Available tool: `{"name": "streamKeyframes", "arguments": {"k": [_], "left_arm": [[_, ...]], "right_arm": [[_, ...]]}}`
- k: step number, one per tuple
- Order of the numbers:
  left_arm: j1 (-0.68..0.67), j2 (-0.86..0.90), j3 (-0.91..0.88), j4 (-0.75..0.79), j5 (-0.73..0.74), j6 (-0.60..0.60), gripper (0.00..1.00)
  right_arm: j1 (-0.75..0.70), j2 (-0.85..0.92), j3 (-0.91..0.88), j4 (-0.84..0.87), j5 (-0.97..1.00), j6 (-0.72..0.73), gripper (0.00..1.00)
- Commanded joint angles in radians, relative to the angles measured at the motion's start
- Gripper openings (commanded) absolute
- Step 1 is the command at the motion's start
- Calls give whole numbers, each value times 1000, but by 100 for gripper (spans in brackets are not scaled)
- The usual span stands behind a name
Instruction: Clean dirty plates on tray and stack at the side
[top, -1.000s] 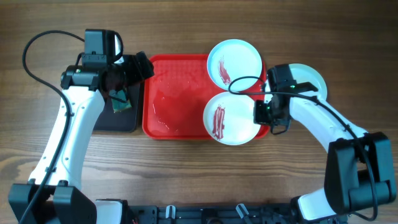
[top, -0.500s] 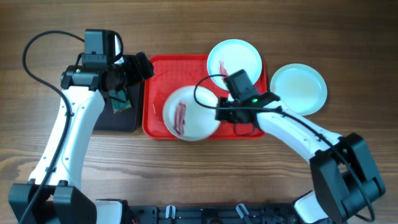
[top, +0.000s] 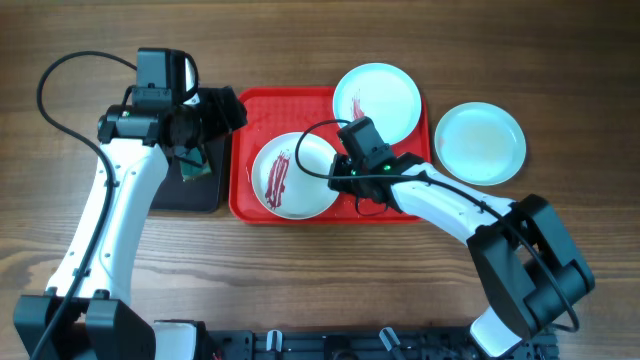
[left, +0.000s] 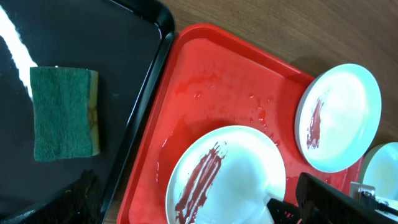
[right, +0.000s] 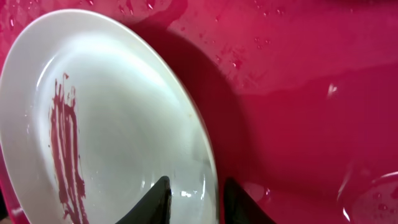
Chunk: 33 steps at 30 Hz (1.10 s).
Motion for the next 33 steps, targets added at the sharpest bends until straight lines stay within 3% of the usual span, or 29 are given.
{"name": "streamKeyframes", "arguments": {"k": [1, 5, 7, 8, 11, 19, 21, 24, 25, 26, 28, 30, 33], "left_arm": [[-4, 24, -14, -13, -2, 20, 96], [-4, 43, -49, -16, -1, 20, 96], [-4, 55, -65, -16, 3, 20, 95], [-4, 61, -71, -16, 7, 21, 94], [-8, 81, -81, -17, 23, 25, 87], [-81, 135, -82, 8, 24, 126, 34], [-99, 158, -82, 19, 24, 126, 27], [-115, 194, -82, 41, -1, 149, 28], [-115, 197, -82, 46, -13, 149, 35], [-112, 201, -82, 55, -26, 149, 59], [-98, 200, -79, 83, -45, 149, 86], [-69, 192, -56, 71, -45, 149, 94], [-3, 180, -8, 18, -45, 148, 94]], "right_arm": [[-3, 32, 16, -4, 15, -55, 29], [-3, 65, 16, -11, -47, -53, 28], [-3, 70, 16, -8, -64, -28, 18], [-3, 70, 16, -3, -63, -25, 7], [-7, 70, 16, 21, -63, -27, 4], [-47, 70, 16, 45, -95, -116, 4], [-65, 70, 16, 51, -116, -138, 5], [-72, 70, 16, 56, -117, -149, 4], [-72, 71, 16, 58, -117, -152, 4], [-72, 71, 16, 59, -117, -154, 4], [-72, 71, 16, 64, -117, -155, 4], [-72, 70, 16, 66, -117, -154, 4], [-72, 71, 16, 67, -121, -155, 4]]}}
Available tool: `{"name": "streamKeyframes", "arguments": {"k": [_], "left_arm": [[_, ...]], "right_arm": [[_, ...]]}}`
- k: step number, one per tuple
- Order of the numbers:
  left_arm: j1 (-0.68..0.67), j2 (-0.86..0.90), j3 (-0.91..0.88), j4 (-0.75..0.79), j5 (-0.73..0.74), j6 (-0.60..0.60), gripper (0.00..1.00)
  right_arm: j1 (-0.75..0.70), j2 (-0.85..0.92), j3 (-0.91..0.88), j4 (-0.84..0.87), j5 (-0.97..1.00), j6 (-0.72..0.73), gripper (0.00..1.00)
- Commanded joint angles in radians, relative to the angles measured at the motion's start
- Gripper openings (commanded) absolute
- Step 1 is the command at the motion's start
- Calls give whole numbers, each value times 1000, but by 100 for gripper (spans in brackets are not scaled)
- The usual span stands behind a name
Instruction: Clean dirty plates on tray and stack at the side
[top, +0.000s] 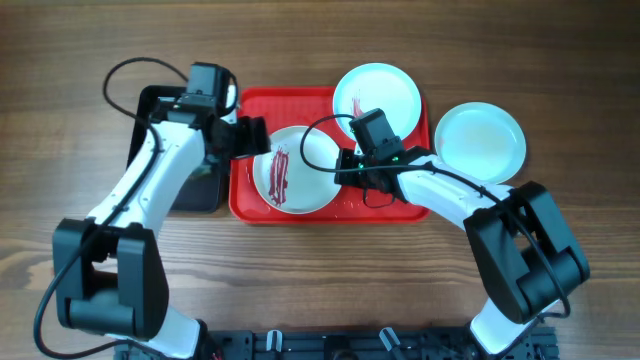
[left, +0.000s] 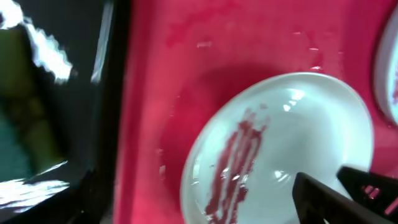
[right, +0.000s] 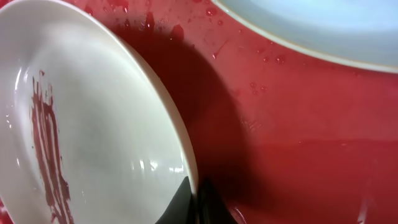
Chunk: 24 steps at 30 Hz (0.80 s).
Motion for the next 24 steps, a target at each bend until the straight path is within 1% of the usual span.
{"name": "streamKeyframes", "arguments": {"k": [1, 3, 6, 8, 9, 15, 19, 22, 24], "left_arm": [[105, -18, 71, -47, -31, 17, 94], [151, -18, 75, -49, -35, 17, 93], [211, -2, 74, -48, -36, 21, 86], [235, 17, 74, -43, -36, 62, 81], [242, 29, 74, -40, -36, 79, 80], [240, 105, 74, -11, -37, 176, 80], [242, 144, 74, 19, -108, 178, 77], [242, 157, 74, 43, -103, 177, 71], [241, 174, 74, 57, -103, 177, 70]], "right_arm": [[2, 19, 10, 9, -34, -16, 4], [2, 19, 10, 9, -37, -16, 4], [2, 19, 10, 11, -40, -17, 4], [2, 19, 10, 11, -41, -20, 4], [2, 19, 10, 11, -41, -23, 4], [2, 19, 10, 11, -44, -25, 4], [2, 19, 10, 9, -44, -25, 4], [2, 19, 10, 10, -44, -24, 4], [2, 19, 10, 11, -44, -23, 4]]}}
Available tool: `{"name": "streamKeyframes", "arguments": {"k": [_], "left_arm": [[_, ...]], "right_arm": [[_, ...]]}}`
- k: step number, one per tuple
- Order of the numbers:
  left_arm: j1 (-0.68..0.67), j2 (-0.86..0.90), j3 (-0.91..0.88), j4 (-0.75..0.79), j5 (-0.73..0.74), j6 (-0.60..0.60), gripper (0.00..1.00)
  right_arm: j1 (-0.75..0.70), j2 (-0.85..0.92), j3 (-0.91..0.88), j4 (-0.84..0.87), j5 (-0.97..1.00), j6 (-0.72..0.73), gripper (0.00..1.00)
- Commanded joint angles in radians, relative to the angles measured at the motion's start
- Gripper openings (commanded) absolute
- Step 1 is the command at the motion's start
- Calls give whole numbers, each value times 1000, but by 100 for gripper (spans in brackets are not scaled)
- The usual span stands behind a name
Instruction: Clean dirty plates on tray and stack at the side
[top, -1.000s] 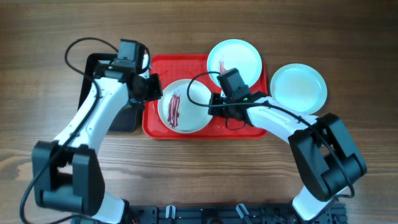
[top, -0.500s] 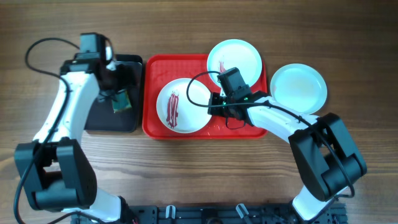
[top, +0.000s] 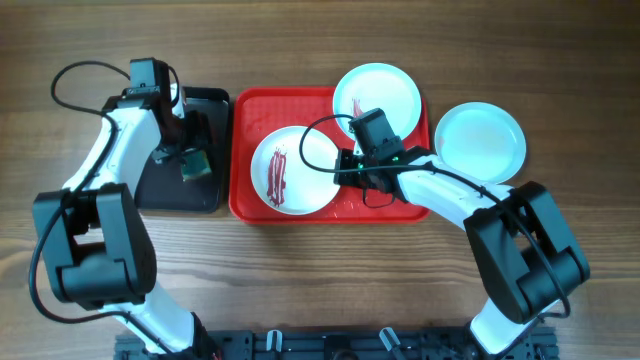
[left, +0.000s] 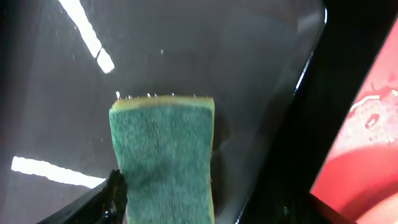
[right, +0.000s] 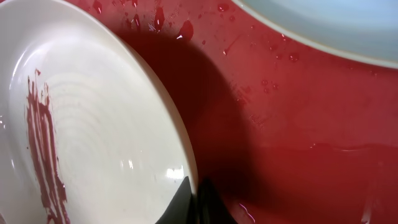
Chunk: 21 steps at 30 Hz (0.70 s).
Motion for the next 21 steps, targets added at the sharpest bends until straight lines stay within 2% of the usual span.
{"name": "streamKeyframes", "arguments": {"k": [1, 6, 10, 13, 14, 17, 21], "left_arm": [[0, 34, 15, 20, -26, 26, 69], [0, 82, 15, 31, -70, 26, 67], [1, 91, 15, 38, -77, 26, 60], [1, 91, 15, 43, -77, 26, 58], [1, 90, 15, 41, -77, 26, 59], [1, 75, 38, 0, -77, 26, 69], [1, 52, 67, -18, -77, 26, 73]], "right_arm": [[2, 19, 10, 7, -21, -12, 4], [2, 19, 10, 5, -21, -13, 4], [2, 19, 10, 5, -21, -13, 4], [2, 19, 10, 6, -21, -13, 4], [2, 19, 10, 6, -21, -13, 4], [2, 19, 10, 6, -21, -13, 4], [2, 19, 10, 6, -20, -13, 4]]}}
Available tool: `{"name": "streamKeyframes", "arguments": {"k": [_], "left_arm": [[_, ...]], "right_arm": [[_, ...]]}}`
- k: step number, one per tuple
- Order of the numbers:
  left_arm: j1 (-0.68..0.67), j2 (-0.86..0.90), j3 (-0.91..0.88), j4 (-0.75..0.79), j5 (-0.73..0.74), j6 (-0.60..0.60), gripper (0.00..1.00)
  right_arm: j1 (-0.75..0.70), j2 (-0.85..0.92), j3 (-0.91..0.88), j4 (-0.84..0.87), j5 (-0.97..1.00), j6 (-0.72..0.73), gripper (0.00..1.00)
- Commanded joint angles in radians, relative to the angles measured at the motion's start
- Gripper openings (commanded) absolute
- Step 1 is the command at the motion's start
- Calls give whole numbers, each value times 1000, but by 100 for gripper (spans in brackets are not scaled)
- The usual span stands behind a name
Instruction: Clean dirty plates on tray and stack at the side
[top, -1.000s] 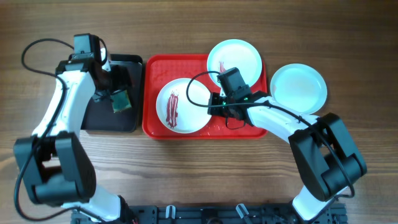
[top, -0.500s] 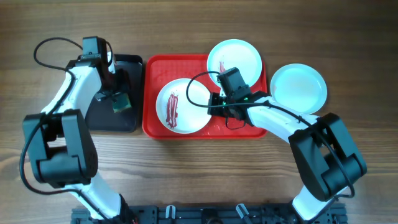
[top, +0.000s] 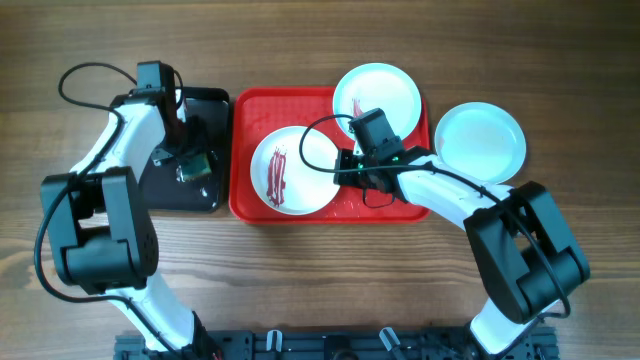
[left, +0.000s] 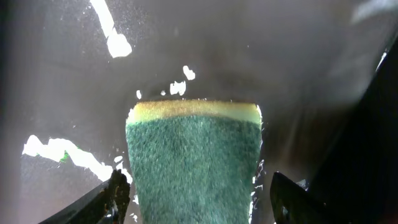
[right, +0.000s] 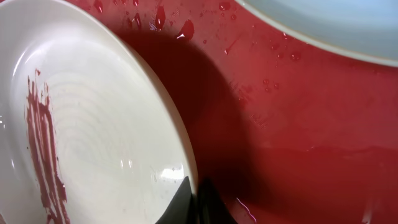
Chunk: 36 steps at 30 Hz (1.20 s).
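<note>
A white plate (top: 290, 172) smeared with red lies in the red tray (top: 243, 110). My right gripper (right: 198, 186) is shut on that plate's right rim (right: 186, 155), which throws a dark shadow on the tray. A second smeared plate (top: 376, 98) sits at the tray's far right corner. A clean plate (top: 480, 142) rests on the table to the right. The green sponge (left: 193, 162) lies on the wet black tray (top: 205, 195). My left gripper (left: 198, 186) is open, with one finger on each side of the sponge.
The black tray sits close against the red tray's left wall. Water drops lie on the red tray floor (right: 311, 124). Bare wooden table (top: 560, 60) surrounds both trays. My right arm (top: 450, 205) crosses the tray's near right corner.
My left gripper has come closer to the sponge, which now fills more of the left wrist view between the open fingers. The right gripper and its plate have not moved.
At first my right gripper was open around the smeared plate's rim and the left was over the black tray. Then the right was shut on the rim while the left reached over the red tray. The left was then back above the sponge, and now straddles it.
</note>
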Motion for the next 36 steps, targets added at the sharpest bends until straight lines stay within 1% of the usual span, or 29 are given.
{"name": "streamKeyframes", "arguments": {"k": [1, 3, 7, 15, 16, 17, 19, 23, 26, 27, 33, 36], "left_arm": [[1, -24, 43, -2, -3, 8, 73], [3, -22, 43, -6, -6, 8, 73], [2, -10, 42, -11, -4, 8, 66], [1, 28, 42, -14, 13, 8, 60], [1, 30, 42, -14, 16, 8, 56], [0, 30, 42, -14, 18, 6, 49], [0, 30, 42, -13, 17, 4, 43], [0, 35, 42, -14, 16, 5, 43], [0, 35, 42, -14, 17, 5, 38], [0, 35, 42, -13, 17, 5, 37], [-1, 35, 42, -13, 18, 4, 38], [-2, 35, 41, -14, 34, 5, 43]], "right_arm": [[2, 19, 10, 6, -17, -13, 4], [2, 19, 10, 6, -17, -14, 4], [2, 19, 10, 6, -17, -14, 4], [2, 19, 10, 5, -17, -14, 4], [2, 19, 10, 5, -17, -14, 4], [2, 19, 10, 5, -17, -13, 4], [2, 19, 10, 5, -17, -13, 4], [2, 19, 10, 5, -17, -13, 4], [2, 19, 10, 5, -17, -13, 4], [2, 19, 10, 5, -17, -13, 4], [2, 19, 10, 5, -17, -13, 4], [2, 19, 10, 6, -17, -13, 4]]}}
